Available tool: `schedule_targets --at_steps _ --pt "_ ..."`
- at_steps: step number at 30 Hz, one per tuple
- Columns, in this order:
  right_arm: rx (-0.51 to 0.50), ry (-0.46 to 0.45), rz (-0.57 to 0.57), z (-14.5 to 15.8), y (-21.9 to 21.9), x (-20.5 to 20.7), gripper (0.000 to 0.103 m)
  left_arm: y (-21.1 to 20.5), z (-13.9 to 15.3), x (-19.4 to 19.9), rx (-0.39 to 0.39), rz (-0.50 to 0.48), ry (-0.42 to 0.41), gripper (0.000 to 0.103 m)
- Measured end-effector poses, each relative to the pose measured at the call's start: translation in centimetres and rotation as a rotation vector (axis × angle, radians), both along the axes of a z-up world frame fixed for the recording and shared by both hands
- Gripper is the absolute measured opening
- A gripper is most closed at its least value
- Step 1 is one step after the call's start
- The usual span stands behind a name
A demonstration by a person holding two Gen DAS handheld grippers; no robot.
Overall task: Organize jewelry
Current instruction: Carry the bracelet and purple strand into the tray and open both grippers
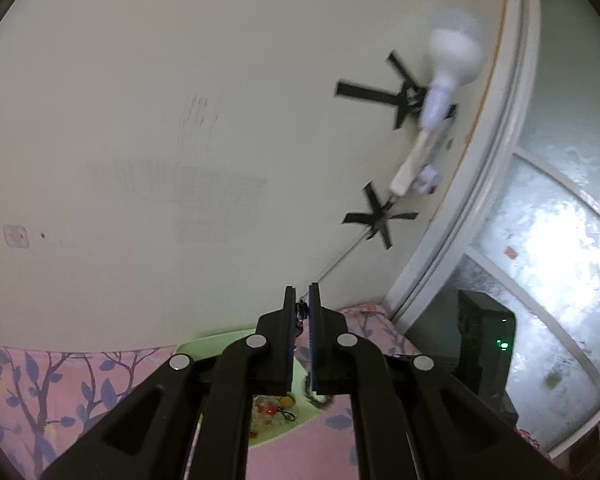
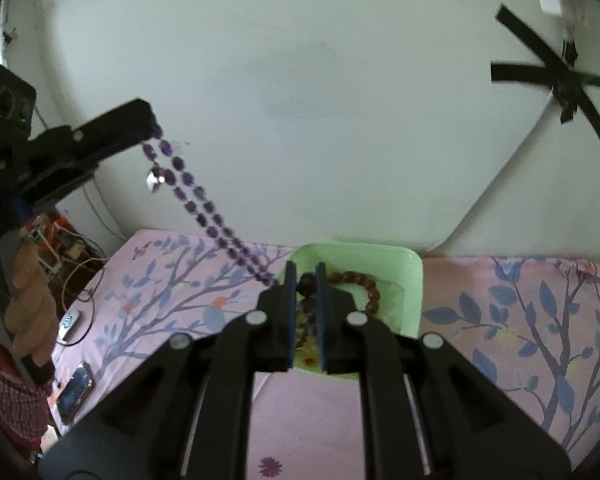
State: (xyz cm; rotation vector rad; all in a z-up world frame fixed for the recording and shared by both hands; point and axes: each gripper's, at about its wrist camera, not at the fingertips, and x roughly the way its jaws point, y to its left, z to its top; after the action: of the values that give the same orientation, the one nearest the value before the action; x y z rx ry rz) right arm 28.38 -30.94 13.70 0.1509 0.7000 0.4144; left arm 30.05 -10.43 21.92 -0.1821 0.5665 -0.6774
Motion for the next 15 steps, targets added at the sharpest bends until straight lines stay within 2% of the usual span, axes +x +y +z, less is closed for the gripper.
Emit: schedule_targets --at_steps 3,7,9,10,15 --pt "-0.004 0.024 -0.009 -1.4 -0.3 1.0 0.009 -0.6 -2.1 1.4 0.033 0.014 0.043 0.000" --pt "-0.046 0.038 -0.035 -3.4 -0.2 2.0 0.009 -1.7 -5.0 2.2 0.143 0.056 0.069 0.000" --pt "-0.061 0.055 -0.055 -4.3 -0.3 2.3 0.023 -2.2 -6.5 2.3 0.211 0.064 0.093 0.000" --pt "-0.053 0.049 -0.066 -4.5 -0.5 2.3 0.038 -2.4 -7.0 2.3 0.232 0.060 0.103 0.000" --pt "0.004 0.040 -0.096 -4.7 -1.8 1.4 0.039 -1.8 -8.3 1.0 0.245 0.069 0.104 0.000"
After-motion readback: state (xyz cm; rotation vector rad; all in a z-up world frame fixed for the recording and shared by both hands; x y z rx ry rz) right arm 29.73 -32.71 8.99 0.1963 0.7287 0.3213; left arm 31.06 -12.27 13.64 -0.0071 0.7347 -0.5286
